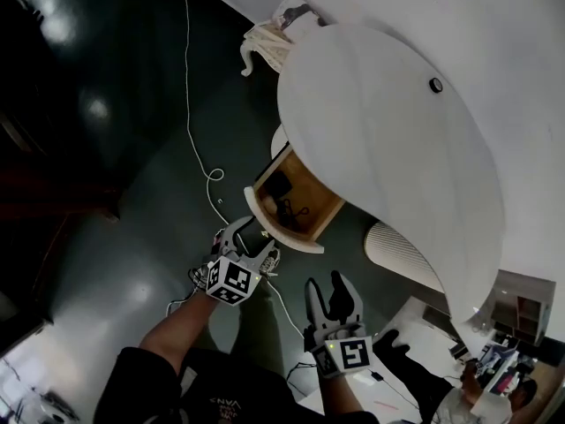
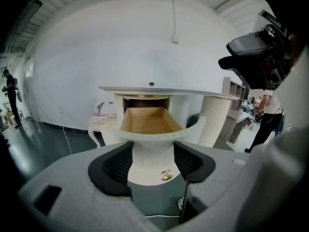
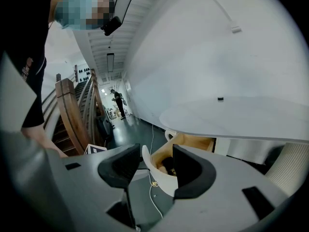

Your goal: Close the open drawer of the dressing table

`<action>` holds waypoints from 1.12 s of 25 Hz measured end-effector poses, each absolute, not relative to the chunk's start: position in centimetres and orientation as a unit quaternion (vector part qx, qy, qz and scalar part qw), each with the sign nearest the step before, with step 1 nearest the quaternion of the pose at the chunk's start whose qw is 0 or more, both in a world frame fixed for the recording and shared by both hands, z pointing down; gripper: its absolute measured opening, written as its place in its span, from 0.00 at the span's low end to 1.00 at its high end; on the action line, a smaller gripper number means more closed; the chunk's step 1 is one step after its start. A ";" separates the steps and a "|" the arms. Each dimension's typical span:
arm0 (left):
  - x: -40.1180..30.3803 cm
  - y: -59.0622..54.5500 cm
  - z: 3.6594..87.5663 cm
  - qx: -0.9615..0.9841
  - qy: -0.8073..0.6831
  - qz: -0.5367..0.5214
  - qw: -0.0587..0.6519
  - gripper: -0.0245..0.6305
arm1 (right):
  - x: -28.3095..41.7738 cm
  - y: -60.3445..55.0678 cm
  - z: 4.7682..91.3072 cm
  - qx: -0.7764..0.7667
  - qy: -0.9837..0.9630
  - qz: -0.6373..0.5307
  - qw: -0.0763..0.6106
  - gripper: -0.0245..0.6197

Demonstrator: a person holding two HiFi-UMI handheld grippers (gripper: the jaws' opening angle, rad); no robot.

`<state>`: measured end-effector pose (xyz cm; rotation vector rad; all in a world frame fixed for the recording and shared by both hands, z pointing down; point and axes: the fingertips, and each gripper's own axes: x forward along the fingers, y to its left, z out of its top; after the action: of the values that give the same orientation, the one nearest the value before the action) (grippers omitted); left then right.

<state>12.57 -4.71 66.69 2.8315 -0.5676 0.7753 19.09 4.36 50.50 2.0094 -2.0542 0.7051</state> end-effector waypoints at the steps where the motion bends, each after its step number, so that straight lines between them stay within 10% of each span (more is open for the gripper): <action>1: 12.8 -4.9 66.7 0.945 -0.190 0.257 0.075 0.44 | 19.2 4.2 50.4 0.675 -0.693 0.236 0.092 0.37; 28: 21.1 -11.6 67.0 0.958 -0.197 0.171 0.118 0.44 | 23.1 -3.6 51.1 0.612 -0.745 0.220 0.150 0.37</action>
<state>21.11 -11.58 66.95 2.8029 -0.5751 0.5013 23.11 -3.64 51.15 1.7575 -2.1400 0.6333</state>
